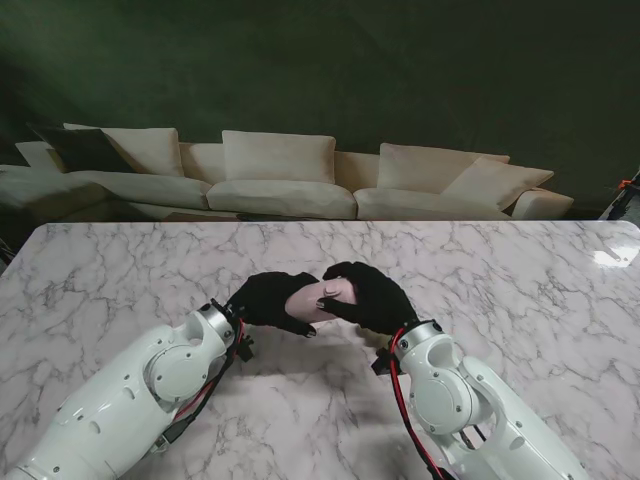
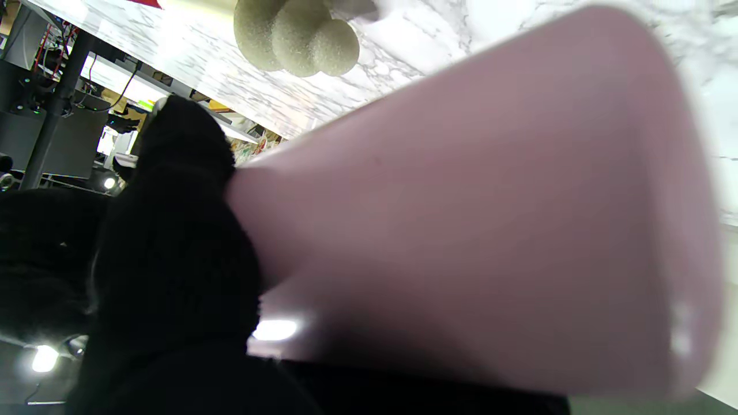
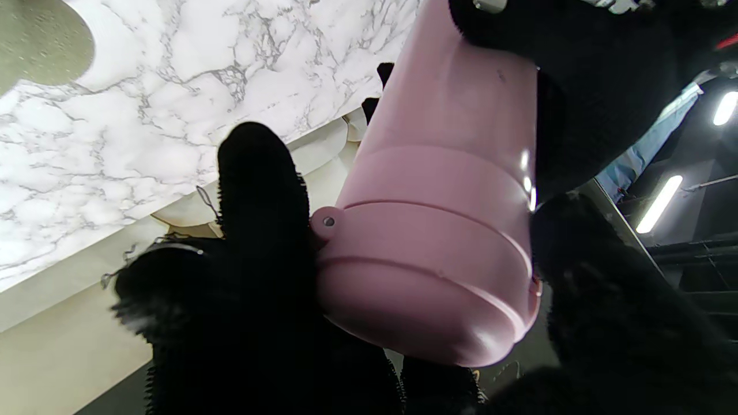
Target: Clean the thermos with cup brush
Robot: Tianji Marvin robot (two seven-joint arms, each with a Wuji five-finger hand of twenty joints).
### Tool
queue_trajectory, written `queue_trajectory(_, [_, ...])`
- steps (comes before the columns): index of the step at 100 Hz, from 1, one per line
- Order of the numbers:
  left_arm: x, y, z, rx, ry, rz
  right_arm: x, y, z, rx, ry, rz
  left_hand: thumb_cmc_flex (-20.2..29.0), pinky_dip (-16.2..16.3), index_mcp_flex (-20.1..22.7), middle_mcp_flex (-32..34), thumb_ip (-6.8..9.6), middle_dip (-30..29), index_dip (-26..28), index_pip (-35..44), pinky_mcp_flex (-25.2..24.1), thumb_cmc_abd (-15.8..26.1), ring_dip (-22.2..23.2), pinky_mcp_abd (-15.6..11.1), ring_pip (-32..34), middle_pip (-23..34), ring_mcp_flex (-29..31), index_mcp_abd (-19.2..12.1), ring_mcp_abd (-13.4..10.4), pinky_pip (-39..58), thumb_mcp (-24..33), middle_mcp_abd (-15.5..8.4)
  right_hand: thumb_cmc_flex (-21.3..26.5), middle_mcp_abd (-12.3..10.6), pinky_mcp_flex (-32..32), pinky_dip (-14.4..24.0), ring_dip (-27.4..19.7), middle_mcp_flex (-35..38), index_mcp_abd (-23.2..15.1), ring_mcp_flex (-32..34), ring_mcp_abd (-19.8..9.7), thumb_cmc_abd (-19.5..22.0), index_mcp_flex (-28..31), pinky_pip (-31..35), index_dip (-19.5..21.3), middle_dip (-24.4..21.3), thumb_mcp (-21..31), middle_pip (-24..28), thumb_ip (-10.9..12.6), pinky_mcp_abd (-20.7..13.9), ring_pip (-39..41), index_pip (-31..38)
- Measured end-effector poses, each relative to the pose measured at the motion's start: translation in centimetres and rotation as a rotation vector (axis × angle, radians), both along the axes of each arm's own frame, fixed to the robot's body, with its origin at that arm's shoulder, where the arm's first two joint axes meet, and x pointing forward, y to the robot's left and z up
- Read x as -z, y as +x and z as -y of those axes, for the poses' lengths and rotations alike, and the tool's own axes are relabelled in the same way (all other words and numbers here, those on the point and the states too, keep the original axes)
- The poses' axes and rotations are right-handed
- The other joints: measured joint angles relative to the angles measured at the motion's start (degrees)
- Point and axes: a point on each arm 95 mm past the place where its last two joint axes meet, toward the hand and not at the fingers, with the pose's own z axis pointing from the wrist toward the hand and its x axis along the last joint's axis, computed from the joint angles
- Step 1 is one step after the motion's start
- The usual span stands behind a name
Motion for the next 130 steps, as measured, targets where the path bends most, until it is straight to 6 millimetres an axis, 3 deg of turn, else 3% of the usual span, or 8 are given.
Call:
queue_trajectory(22, [0.2, 0.5, 0.1, -0.008, 0.010, -0.038, 0.4, 0.3, -0.1, -0.018, 0.013, 0.049, -0.1, -0.1, 0.7, 0.2, 0.00, 0.6, -0.1, 1.7, -0.1, -1.5, 0.0, -0.1, -0.3, 1.3, 0.0, -1.0, -0.1, -0.8, 0.0, -0.8, 4.0, -0.7, 0.0, 0.0, 0.1, 0.8, 0.0, -0.7, 1.1, -5.3, 2.3, -1.2, -11.9, 0.1, 2.3, 0.4, -8.9, 0.4, 0.0, 3.1])
queue_trajectory(39, [0.2, 1.1, 0.1, -0.016, 0.006, -0.092, 0.6, 0.7, -0.1, -0.047, 0.013, 0.063, -0.1, -0.2, 2.1, 0.9, 0.00, 1.3, -0.3, 2.3, -0.3, -3.1, -0.1, -0.1, -0.5, 2.0, -0.1, -2.4, -0.3, -1.4, 0.0, -1.7, 7.0, -0.9, -1.6, 0.0, 0.2, 0.7, 0.0, -3.1, 2.7, -7.0, 2.8, -4.8, -13.4, 0.1, 2.2, 0.4, -10.7, 1.4, -0.2, 3.0])
queue_trajectory(72, [0.5, 1.8, -0.2, -0.041, 0.009, -0.136, 1.2, 1.2, 0.1, -0.178, -0.075, 0.151, -0.1, -0.2, 5.4, 2.4, 0.00, 2.1, -0.3, 2.9, -0.3, -6.8, 1.8, -0.1, -0.5, 3.6, -0.1, -3.8, -0.3, -1.4, 0.0, -2.3, 10.8, -3.8, -20.8, 9.9, 2.2, -3.8, -0.4, -20.5, 6.3, -9.5, 2.8, -8.2, -0.5, -1.4, 9.4, -5.0, -11.3, 1.7, -0.6, -12.3])
queue_trajectory(93, [0.9, 1.8, -0.2, -0.048, 0.009, -0.151, 1.4, 1.4, 0.2, -0.238, -0.083, 0.162, -0.1, -0.1, 5.6, 2.4, 0.00, 2.1, -0.2, 2.9, -0.3, -7.0, 1.8, -0.1, -0.8, 3.6, -0.1, -3.8, -0.1, -1.4, 0.0, -2.4, 12.9, -7.0, -37.7, 12.0, -3.0, -3.9, -2.6, -31.5, 9.3, -11.9, 2.9, -16.2, -0.1, -1.7, 17.1, -13.2, -11.3, 2.9, -14.4, -13.0])
queue_trajectory(102, [1.1, 1.7, -0.1, -0.046, 0.009, -0.154, 1.3, 1.3, 0.1, -0.285, -0.056, 0.146, -0.1, -0.1, 7.3, 3.1, 0.00, 2.1, -0.2, 3.3, -0.3, -9.8, 1.8, -0.1, -1.2, 3.6, -0.1, -4.9, -0.1, -1.6, 0.0, -3.0, 10.1, -7.0, -50.3, 8.1, -9.1, -2.0, -6.1, -36.7, 4.0, -14.6, 8.7, -30.5, -6.1, -1.7, 19.0, -15.2, -9.8, 2.2, -26.5, -11.9])
queue_trajectory(111, [1.3, 1.8, -0.1, -0.048, 0.004, -0.153, 1.2, 1.1, 0.0, -0.325, 0.004, 0.122, -0.1, -0.1, 8.0, 3.1, 0.00, 2.1, -0.6, 3.3, -0.4, -11.5, 2.1, 0.0, -1.4, 3.8, -0.1, -5.7, 0.0, -1.6, 0.0, -3.0, 3.8, -10.8, -55.5, 2.6, -11.6, 2.7, -16.0, -40.2, 3.1, -9.7, 16.6, -39.2, -7.4, -2.3, 17.0, -16.4, -6.8, 2.7, -34.5, 10.9])
queue_trajectory(119, [1.3, 1.8, -0.1, -0.048, -0.003, -0.147, 1.1, 0.8, 0.0, -0.335, 0.034, 0.130, -0.1, -0.1, 8.0, 3.1, 0.00, 2.1, -0.6, 3.3, -0.4, -11.5, 2.1, 0.0, -1.4, 4.2, -0.1, -5.8, 0.0, -1.6, 0.0, -3.0, 1.7, -17.9, -57.4, -0.5, -12.7, 7.4, -18.1, -41.8, 2.0, -8.8, 16.5, -43.1, -8.3, -2.5, 14.3, -16.3, -6.0, 3.5, -38.2, 12.3])
queue_trajectory(130, [1.0, 1.8, 0.0, -0.047, -0.019, -0.134, 0.9, 0.5, -0.1, -0.329, 0.080, 0.178, -0.1, -0.1, 8.0, 3.1, 0.00, 2.2, -0.6, 3.1, -0.4, -11.5, 2.9, 0.0, -1.4, 4.2, -0.1, -5.8, 0.0, -1.5, 0.0, -3.0, 1.7, -20.9, -58.2, -2.5, -14.7, 7.4, -19.4, -41.8, -7.5, -8.0, 13.9, -45.2, -10.3, -4.5, 13.3, -17.4, -5.6, 3.5, -40.4, 11.0])
